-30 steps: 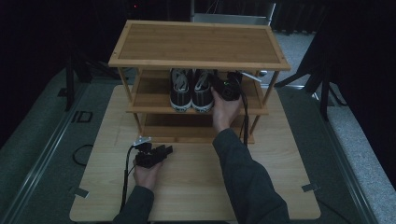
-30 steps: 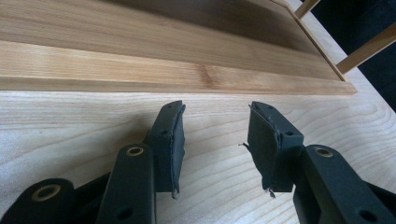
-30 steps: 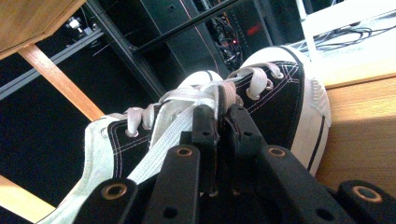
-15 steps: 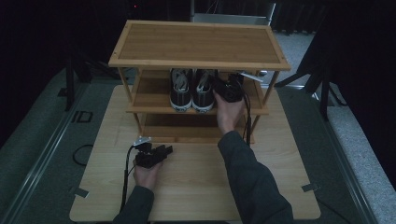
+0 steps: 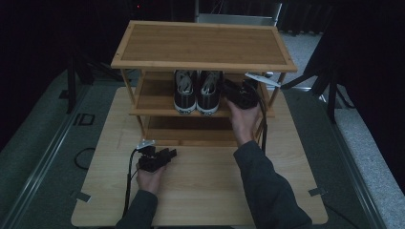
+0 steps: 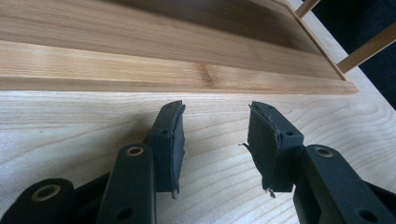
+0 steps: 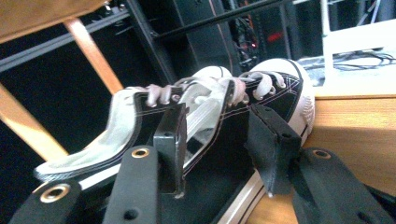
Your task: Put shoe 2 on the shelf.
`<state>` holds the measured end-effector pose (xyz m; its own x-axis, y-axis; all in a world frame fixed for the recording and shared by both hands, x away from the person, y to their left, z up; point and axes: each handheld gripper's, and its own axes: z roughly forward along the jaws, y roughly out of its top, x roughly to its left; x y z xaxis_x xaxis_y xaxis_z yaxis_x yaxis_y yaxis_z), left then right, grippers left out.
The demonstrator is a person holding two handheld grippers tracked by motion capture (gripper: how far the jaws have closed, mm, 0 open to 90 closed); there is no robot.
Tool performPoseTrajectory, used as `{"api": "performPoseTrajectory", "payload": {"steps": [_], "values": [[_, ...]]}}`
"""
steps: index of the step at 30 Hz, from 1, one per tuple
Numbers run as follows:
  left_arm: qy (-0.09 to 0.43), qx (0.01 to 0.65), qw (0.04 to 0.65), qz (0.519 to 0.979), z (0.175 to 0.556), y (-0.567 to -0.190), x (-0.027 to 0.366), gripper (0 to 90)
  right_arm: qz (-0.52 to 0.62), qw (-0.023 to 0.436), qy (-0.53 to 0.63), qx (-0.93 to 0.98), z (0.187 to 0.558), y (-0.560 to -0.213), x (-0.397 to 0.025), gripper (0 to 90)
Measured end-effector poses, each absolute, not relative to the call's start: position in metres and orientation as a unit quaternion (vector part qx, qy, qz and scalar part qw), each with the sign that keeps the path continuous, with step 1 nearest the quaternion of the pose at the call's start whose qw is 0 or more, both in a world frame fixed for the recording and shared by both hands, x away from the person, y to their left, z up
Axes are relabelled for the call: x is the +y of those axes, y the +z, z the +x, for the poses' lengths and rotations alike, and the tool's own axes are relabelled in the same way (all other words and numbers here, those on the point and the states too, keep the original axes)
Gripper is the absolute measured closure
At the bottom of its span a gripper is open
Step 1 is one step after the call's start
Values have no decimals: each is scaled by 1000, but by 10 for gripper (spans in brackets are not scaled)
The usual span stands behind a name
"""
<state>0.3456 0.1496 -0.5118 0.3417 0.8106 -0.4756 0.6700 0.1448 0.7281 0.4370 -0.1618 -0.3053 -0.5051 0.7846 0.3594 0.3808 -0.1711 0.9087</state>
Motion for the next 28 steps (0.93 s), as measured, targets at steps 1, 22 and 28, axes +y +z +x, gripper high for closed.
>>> {"api": "performPoseTrajectory", "payload": {"steps": [1, 22, 28], "values": [[71, 569, 499, 650, 346, -512, 150, 564, 468, 166, 607, 621, 434, -305, -164, 567], [74, 565, 495, 656, 345, -512, 149, 564, 413, 149, 577, 689, 333, -370, -228, 545], [73, 565, 495, 656, 345, -512, 149, 563, 432, 124, 539, 712, 315, -410, -246, 544]]}}
